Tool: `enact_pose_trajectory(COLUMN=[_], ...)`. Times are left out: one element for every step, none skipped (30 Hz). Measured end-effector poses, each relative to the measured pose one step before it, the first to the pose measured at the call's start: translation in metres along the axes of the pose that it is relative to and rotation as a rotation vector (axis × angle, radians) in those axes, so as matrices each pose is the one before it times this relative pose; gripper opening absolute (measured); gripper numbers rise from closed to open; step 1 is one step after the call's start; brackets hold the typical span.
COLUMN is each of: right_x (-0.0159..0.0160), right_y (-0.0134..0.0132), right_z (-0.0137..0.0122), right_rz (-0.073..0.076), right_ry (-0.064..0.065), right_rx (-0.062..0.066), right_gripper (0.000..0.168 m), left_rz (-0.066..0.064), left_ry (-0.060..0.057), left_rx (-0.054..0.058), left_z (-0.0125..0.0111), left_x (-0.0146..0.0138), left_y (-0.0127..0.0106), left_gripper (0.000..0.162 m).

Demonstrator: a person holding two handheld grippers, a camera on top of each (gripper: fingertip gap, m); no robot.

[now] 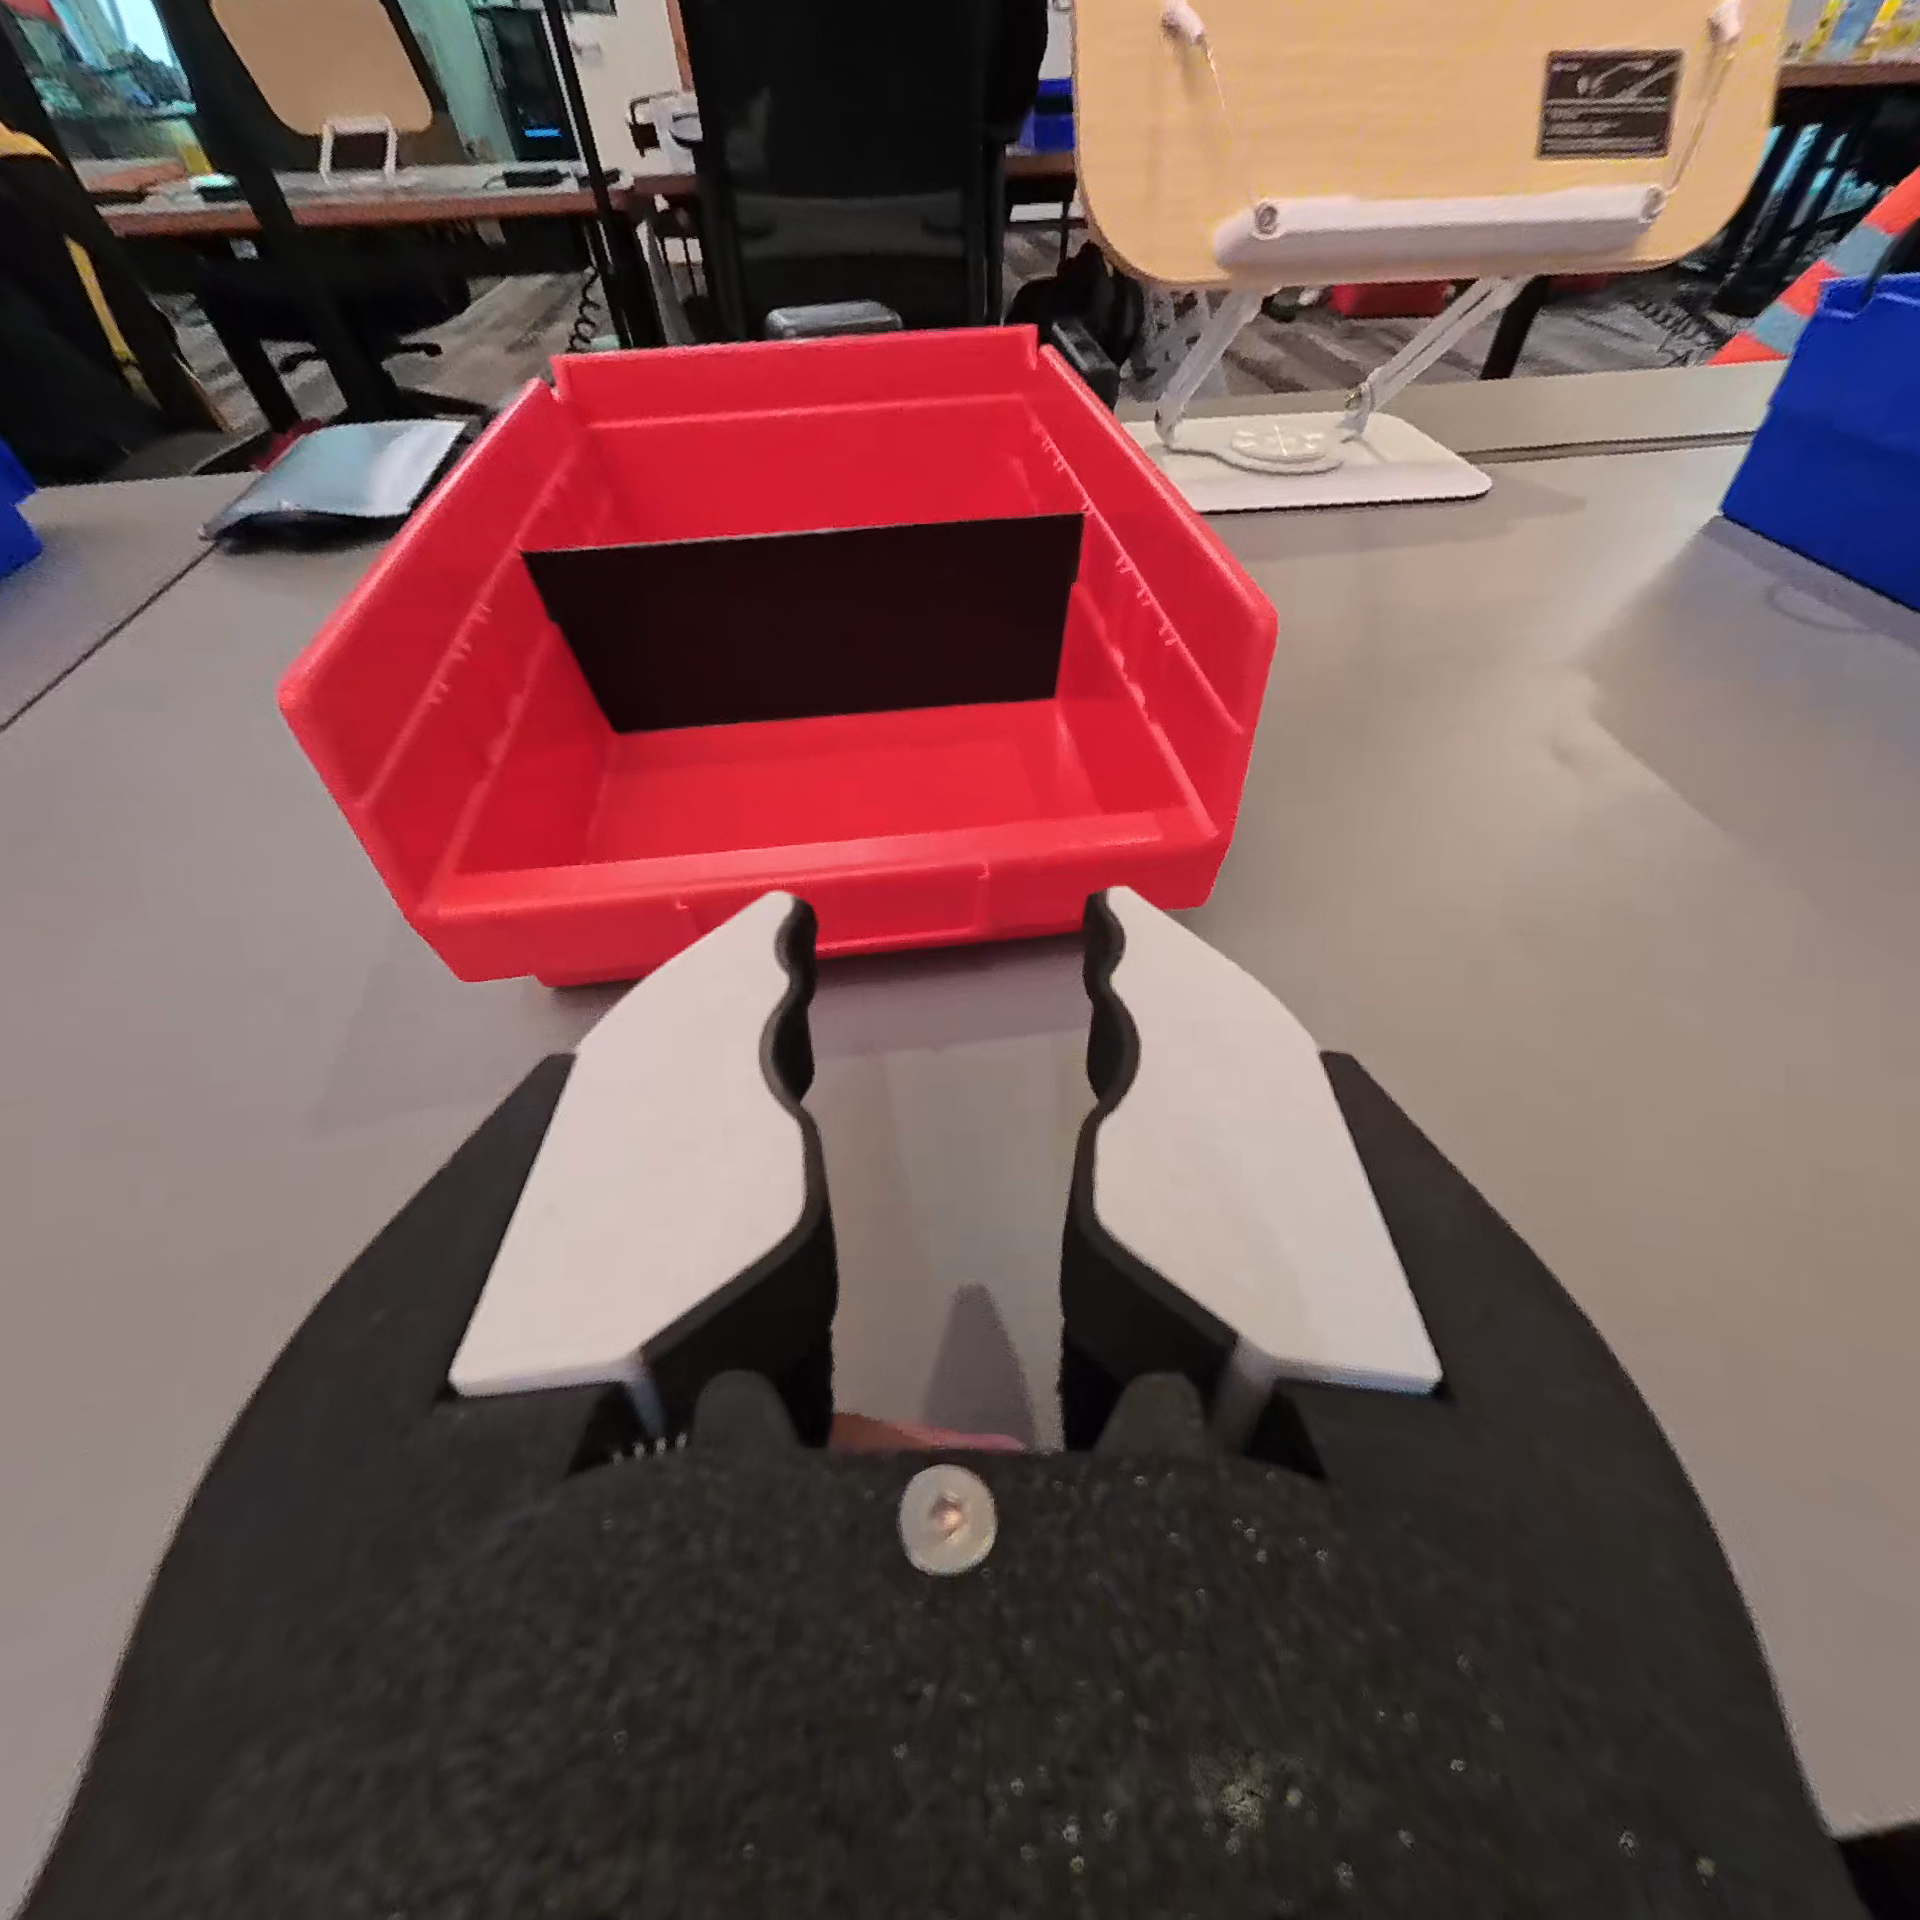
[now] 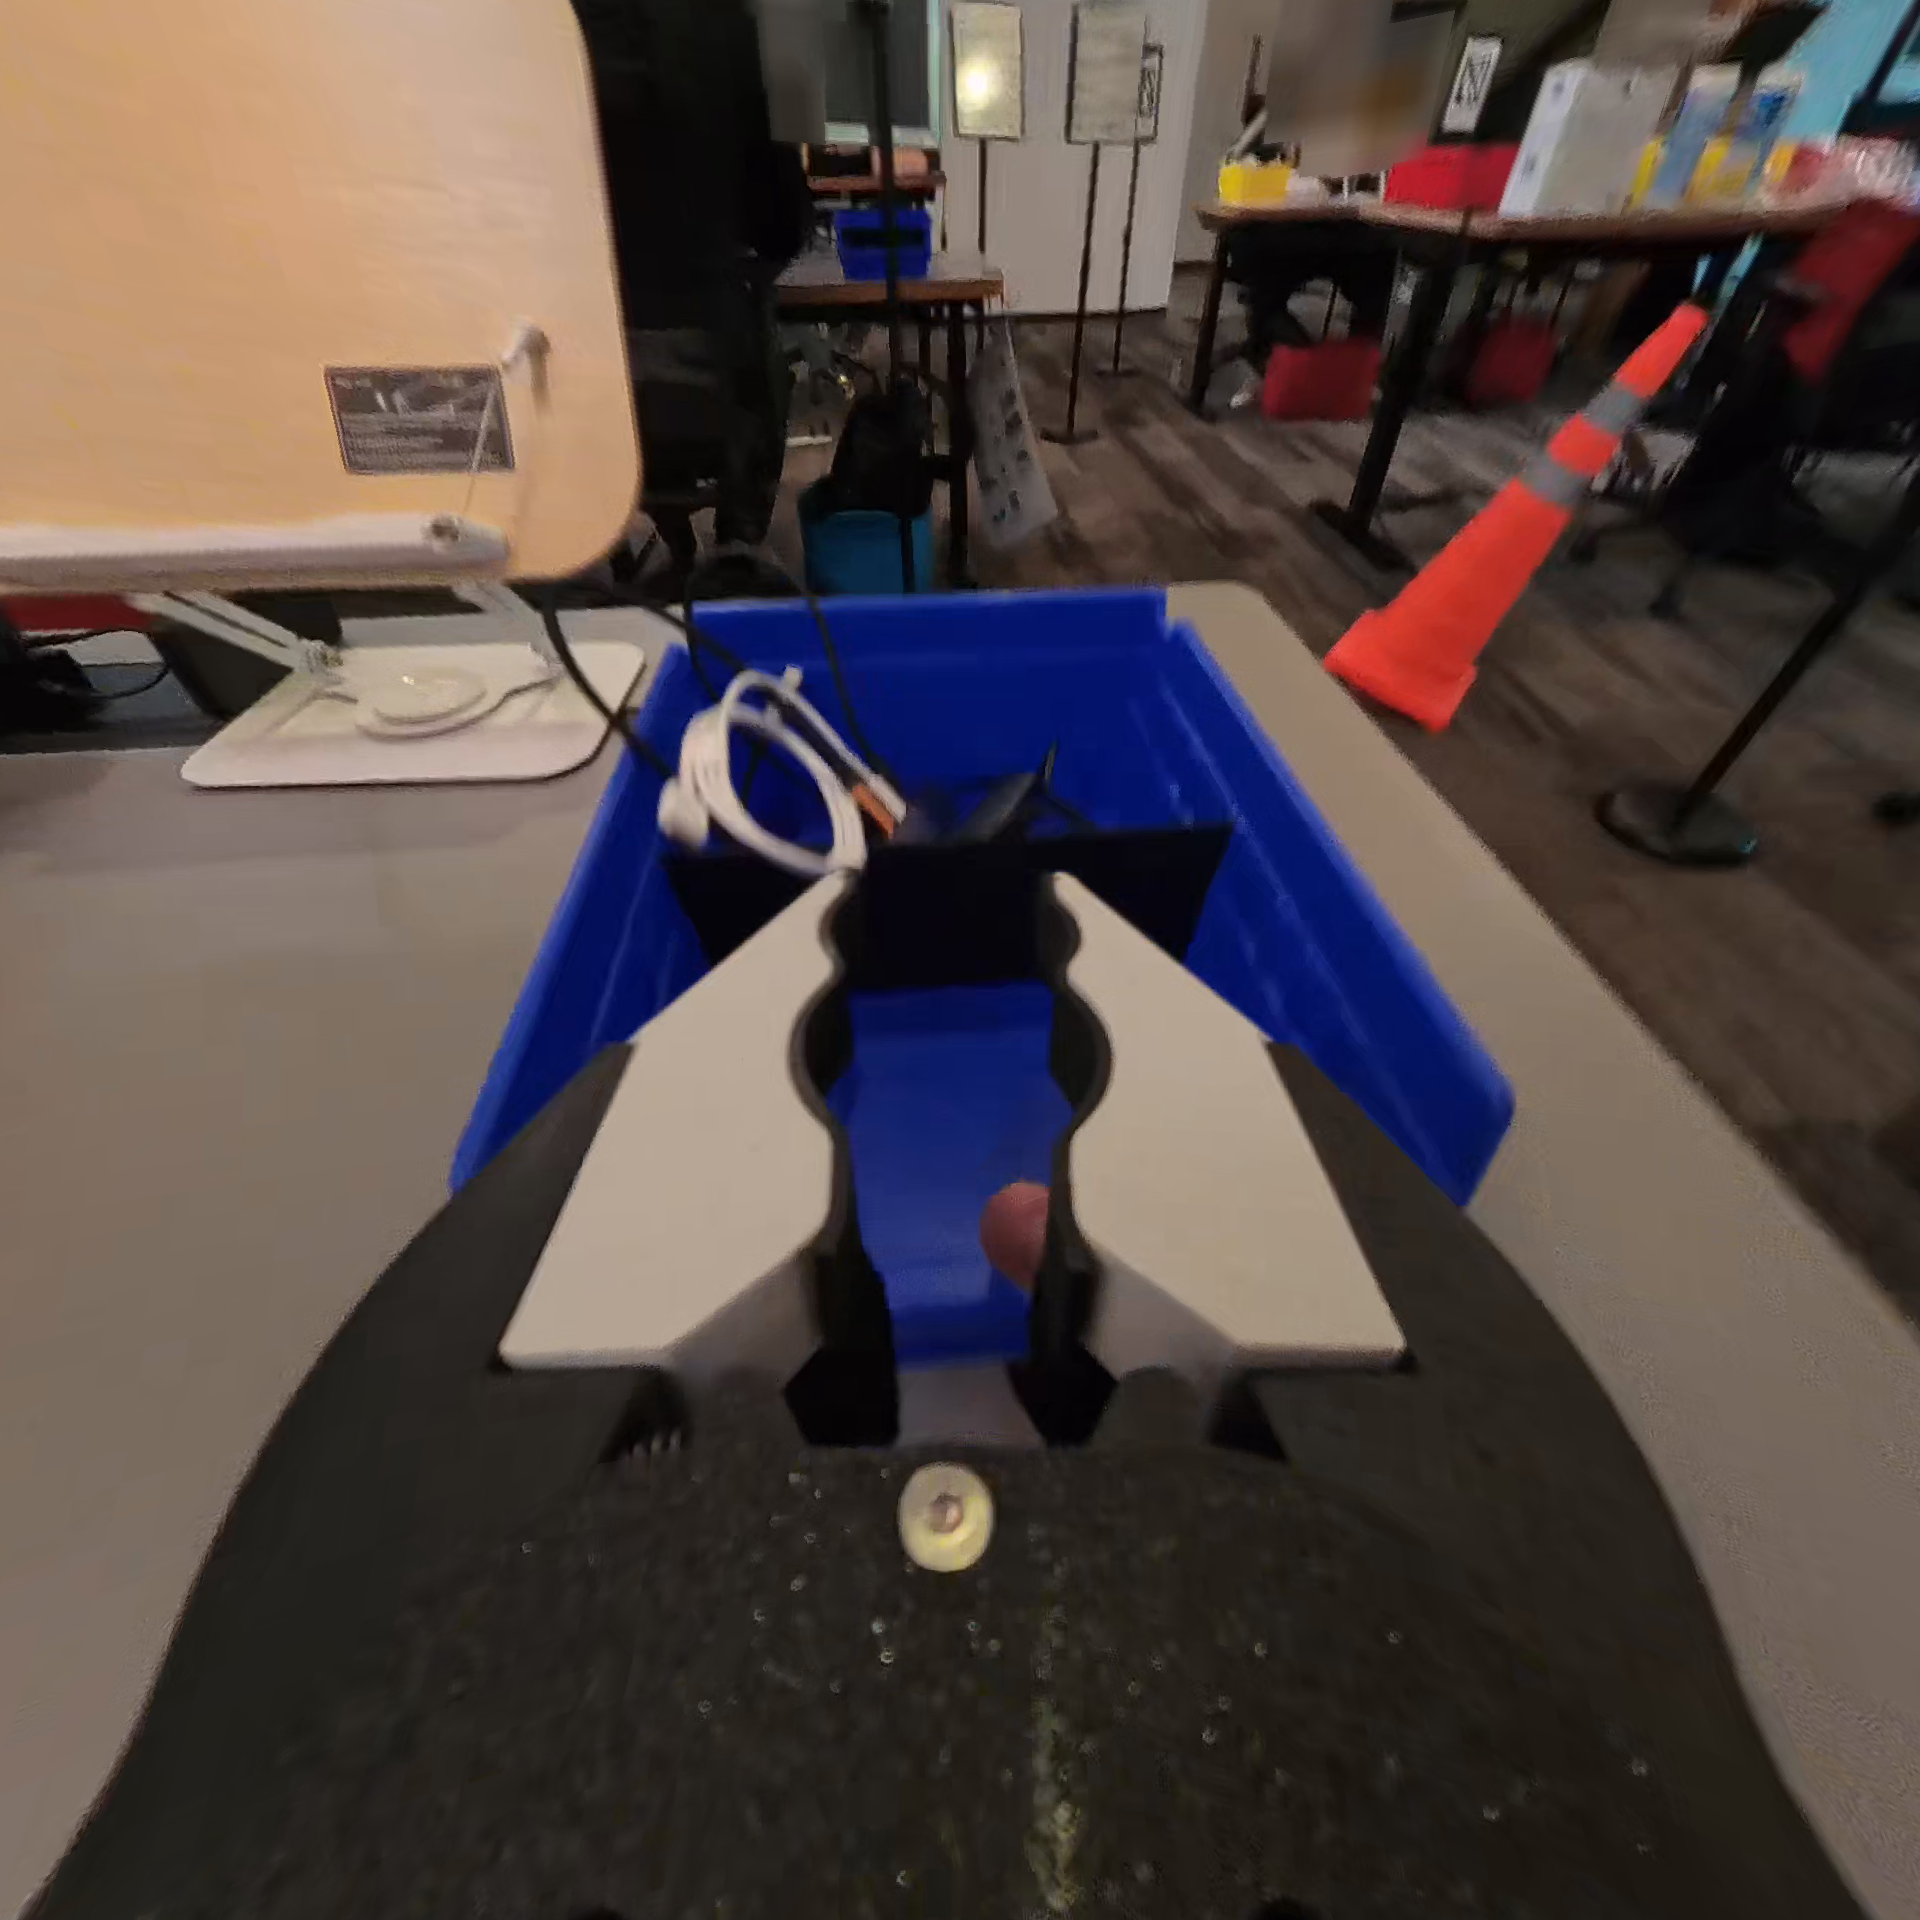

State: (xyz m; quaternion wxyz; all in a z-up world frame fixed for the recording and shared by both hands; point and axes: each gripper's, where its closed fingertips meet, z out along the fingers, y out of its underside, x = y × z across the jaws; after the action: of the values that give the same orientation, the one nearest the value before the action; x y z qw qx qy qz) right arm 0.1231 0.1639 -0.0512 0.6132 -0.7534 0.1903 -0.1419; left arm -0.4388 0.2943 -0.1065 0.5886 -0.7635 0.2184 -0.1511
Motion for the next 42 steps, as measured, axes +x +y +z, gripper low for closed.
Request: enact_pose_trajectory(right_x=[-0.00311,-0.00183,0.00095,0.00259,0.00238,0.00046,-0.00112,-0.00070,-0.00116,-0.00157,0.00009,0.00071,0.00073,-0.00001,-0.00148,-0.00187,-0.00115,-0.00087,-0.00068,-0.00045,-0.00050,-0.00054,-0.00056,0.00007,0.00035,-0.00004,-0.00013,-0.00018,-0.00079,-0.00163,-0.00325,-0.00592,-0.00823,-0.01068,-0.01124,-0.00970,-0.00831,-0.00819,-0.00835,-0.00731,-0.00600,-0.00571], right_y=[0.01382,0.01358,0.01269,0.01459,0.01351,0.00899,0.00492,0.00365,0.00209,0.00026,0.00022,0.00139,0.00155,-0.00036,-0.00129,-0.00200,-0.00242,-0.00248,-0.00173,-0.00062,-0.00012,0.00018,0.00041,0.00048,0.00004,-0.00033,-0.00061,-0.00044,-0.00073,-0.00171,-0.00369,-0.00616,-0.00666,-0.00515,-0.00264,0.00122,0.00404,0.00360,0.00185,0.00100,0.00010,-0.00134], right_z=[-0.00736,-0.00731,-0.00517,-0.00325,-0.00103,0.00003,0.00070,0.00188,0.00198,0.00180,0.00174,0.00180,0.00191,0.00109,0.00088,0.00119,0.00120,0.00120,0.00122,0.00138,0.00128,0.00100,0.00051,0.00000,-0.00050,-0.00106,-0.00120,-0.00112,-0.00104,-0.00105,-0.00149,-0.00213,-0.00212,-0.00119,0.00068,0.00254,0.00408,0.00472,0.00479,0.00490,0.00465,0.00406], right_rz=[0.0058,-0.0119,-0.0251,-0.0361,-0.0204,0.0018,0.0251,0.0395,0.0340,0.0139,-0.0024,-0.0140,-0.0143,-0.0092,-0.0054,-0.0054,-0.0042,-0.0039,-0.0014,0.0030,0.0058,0.0047,0.0016,-0.0004,0.0000,0.0018,0.0045,0.0045,0.0025,0.0018,0.0008,-0.0063,-0.0107,-0.0066,-0.0039,-0.0075,-0.0073,-0.0039,-0.0036,-0.0043,-0.0069,-0.0091], right_ry=[-0.0262,-0.0141,0.0037,0.0067,-0.0004,-0.0177,-0.0297,-0.0283,-0.0274,-0.0247,-0.0077,0.0014,0.0054,0.0032,-0.0046,-0.0066,-0.0021,-0.0013,-0.0006,-0.0015,-0.0027,-0.0042,-0.0038,0.0004,0.0028,-0.0005,-0.0014,-0.0023,-0.0053,-0.0082,-0.0151,-0.0226,-0.0283,-0.0346,-0.0310,-0.0188,-0.0105,-0.0099,-0.0111,-0.0050,0.0009,-0.0010], right_rx=[-0.0143,-0.0150,-0.0119,-0.0362,-0.0432,-0.0234,-0.0066,-0.0126,-0.0140,-0.0046,-0.0025,-0.0111,-0.0119,-0.0014,0.0030,0.0053,0.0079,0.0075,0.0036,-0.0014,-0.0019,-0.0027,-0.0037,-0.0024,0.0005,0.0030,0.0039,0.0029,0.0045,0.0096,0.0185,0.0284,0.0278,0.0192,0.0094,-0.0069,-0.0196,-0.0144,-0.0065,-0.0080,-0.0058,0.0045], right_gripper=[0.030,0.030,0.030,0.031,0.036,0.039,0.040,0.040,0.043,0.048,0.050,0.052,0.056,0.057,0.058,0.062,0.066,0.069,0.071,0.072,0.073,0.074,0.074,0.074,0.074,0.074,0.074,0.074,0.074,0.074,0.078,0.084,0.084,0.084,0.086,0.086,0.086,0.086,0.086,0.086,0.085,0.084], left_rz=[0.0066,0.0068,-0.0056,-0.0123,-0.0133,-0.0169,-0.0078,0.0024,0.0070,0.0090,0.0019,-0.0100,-0.0213,-0.0235,-0.0160,-0.0049,0.0019,0.0049,0.0108,0.0119,0.0117,0.0105,0.0094,0.0058,0.0011,-0.0021,-0.0033,-0.0023,-0.0027,-0.0021,0.0007,0.0039,0.0078,0.0143,0.0166,0.0142,0.0023,-0.0083,-0.0078,0.0008,0.0066,0.0100], left_ry=[-0.0069,-0.0038,0.0065,0.0164,0.0075,-0.0001,-0.0049,-0.0145,-0.0184,-0.0089,-0.0001,0.0078,0.0146,0.0202,0.0183,0.0059,-0.0022,-0.0042,-0.0009,-0.0020,-0.0021,-0.0030,-0.0007,0.0025,0.0021,0.0008,-0.0030,-0.0034,-0.0050,-0.0095,-0.0114,-0.0170,-0.0378,-0.0446,-0.0352,-0.0100,0.0086,0.0080,0.0042,0.0057,0.0038,-0.0053], left_rx=[-0.0084,-0.0031,-0.0051,-0.0055,0.0058,0.0090,0.0098,0.0103,0.0089,0.0068,0.0014,-0.0021,-0.0001,-0.0053,-0.0176,-0.0167,-0.0100,-0.0080,-0.0087,-0.0090,-0.0073,-0.0041,-0.0022,0.0007,0.0017,-0.0020,-0.0055,-0.0016,0.0058,0.0088,0.0079,0.0066,0.0035,-0.0015,0.0013,0.0014,-0.0030,-0.0029,-0.0025,0.0008,0.0069,0.0061], left_z=[0.00227,0.00216,0.00174,0.00122,0.00048,-0.00064,-0.00167,-0.00240,-0.00237,-0.00147,-0.00024,0.00094,0.00187,0.00255,0.00324,0.00351,0.00329,0.00255,0.00166,0.00097,0.00054,0.00013,-0.00006,-0.00040,-0.00055,-0.00065,-0.00046,-0.00095,-0.00132,-0.00144,-0.00120,-0.00090,-0.00085,-0.00072,-0.00032,0.00019,0.00036,0.00030,-0.00021,-0.00080,-0.00142,-0.00227], left_x=[-0.00116,-0.00048,0.00075,0.00198,0.00072,-0.00058,-0.00130,-0.00280,-0.00343,-0.00225,-0.00099,0.00021,0.00162,0.00266,0.00239,0.00055,-0.00050,-0.00055,0.00009,0.00006,0.00021,0.00012,0.00044,0.00103,0.00092,0.00089,0.00035,0.00016,-0.00013,-0.00083,-0.00132,-0.00213,-0.00506,-0.00583,-0.00428,-0.00062,0.00239,0.00265,0.00198,0.00184,0.00128,-0.00042], left_y=[0.00103,0.00148,0.00164,0.00068,-0.00129,-0.00216,-0.00302,-0.00300,-0.00217,-0.00103,-0.00009,0.00012,-0.00059,-0.00023,0.00117,0.00159,0.00162,0.00119,0.00123,0.00146,0.00150,0.00117,0.00081,0.00009,-0.00030,0.00012,0.00064,-0.00014,-0.00131,-0.00182,-0.00150,-0.00116,-0.00058,-0.00005,-0.00019,0.00027,0.00102,0.00096,0.00078,0.00061,0.00035,0.00059], left_gripper=[0.050,0.053,0.056,0.056,0.059,0.060,0.060,0.060,0.061,0.061,0.060,0.061,0.061,0.060,0.060,0.062,0.064,0.067,0.068,0.070,0.071,0.072,0.073,0.072,0.072,0.071,0.071,0.072,0.071,0.071,0.070,0.071,0.071,0.068,0.066,0.065,0.066,0.068,0.070,0.070,0.071,0.071])
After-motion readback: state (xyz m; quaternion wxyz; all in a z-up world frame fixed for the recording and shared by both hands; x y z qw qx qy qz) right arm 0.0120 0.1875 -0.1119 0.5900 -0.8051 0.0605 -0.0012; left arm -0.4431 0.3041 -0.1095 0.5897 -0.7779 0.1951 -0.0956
